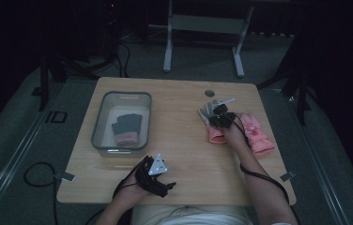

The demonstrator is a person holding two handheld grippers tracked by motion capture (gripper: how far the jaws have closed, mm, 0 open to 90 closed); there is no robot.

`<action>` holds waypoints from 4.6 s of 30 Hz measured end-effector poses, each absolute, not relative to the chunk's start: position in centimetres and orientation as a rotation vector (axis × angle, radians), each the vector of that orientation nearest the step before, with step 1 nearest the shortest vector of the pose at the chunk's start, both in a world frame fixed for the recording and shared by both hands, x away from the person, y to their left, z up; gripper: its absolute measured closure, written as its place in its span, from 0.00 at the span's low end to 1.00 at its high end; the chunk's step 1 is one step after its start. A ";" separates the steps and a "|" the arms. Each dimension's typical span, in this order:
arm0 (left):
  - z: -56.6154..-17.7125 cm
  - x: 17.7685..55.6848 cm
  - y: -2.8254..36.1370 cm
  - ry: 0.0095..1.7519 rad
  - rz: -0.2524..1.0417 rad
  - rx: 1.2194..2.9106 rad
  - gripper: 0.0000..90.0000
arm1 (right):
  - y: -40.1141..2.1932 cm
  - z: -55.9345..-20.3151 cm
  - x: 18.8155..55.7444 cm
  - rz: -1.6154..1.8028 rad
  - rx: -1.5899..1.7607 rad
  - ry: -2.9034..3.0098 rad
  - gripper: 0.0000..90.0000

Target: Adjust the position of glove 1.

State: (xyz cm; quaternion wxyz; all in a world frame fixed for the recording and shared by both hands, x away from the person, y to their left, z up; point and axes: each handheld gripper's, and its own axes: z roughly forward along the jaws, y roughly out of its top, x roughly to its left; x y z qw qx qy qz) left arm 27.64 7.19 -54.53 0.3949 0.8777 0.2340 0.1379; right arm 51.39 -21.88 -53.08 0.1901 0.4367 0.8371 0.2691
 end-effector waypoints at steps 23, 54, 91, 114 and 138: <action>-54.7 27.7 7.5 0.581 0.336 2.207 0.09 | -18.5 -41.7 38.7 1.157 1.360 2.050 0.97; -55.3 27.3 7.3 0.569 0.303 2.214 0.09 | -13.4 -53.3 39.1 0.940 1.492 2.186 0.97; -55.5 27.7 7.8 0.576 0.322 2.223 0.09 | -32.8 -45.7 41.6 0.991 1.329 2.124 0.69; -55.4 27.7 7.9 0.575 0.339 2.222 0.09 | -36.6 -50.7 45.1 0.705 1.286 2.234 0.56; -55.6 27.7 8.0 0.574 0.332 2.209 0.09 | -34.8 -46.0 42.4 0.866 1.527 2.042 0.95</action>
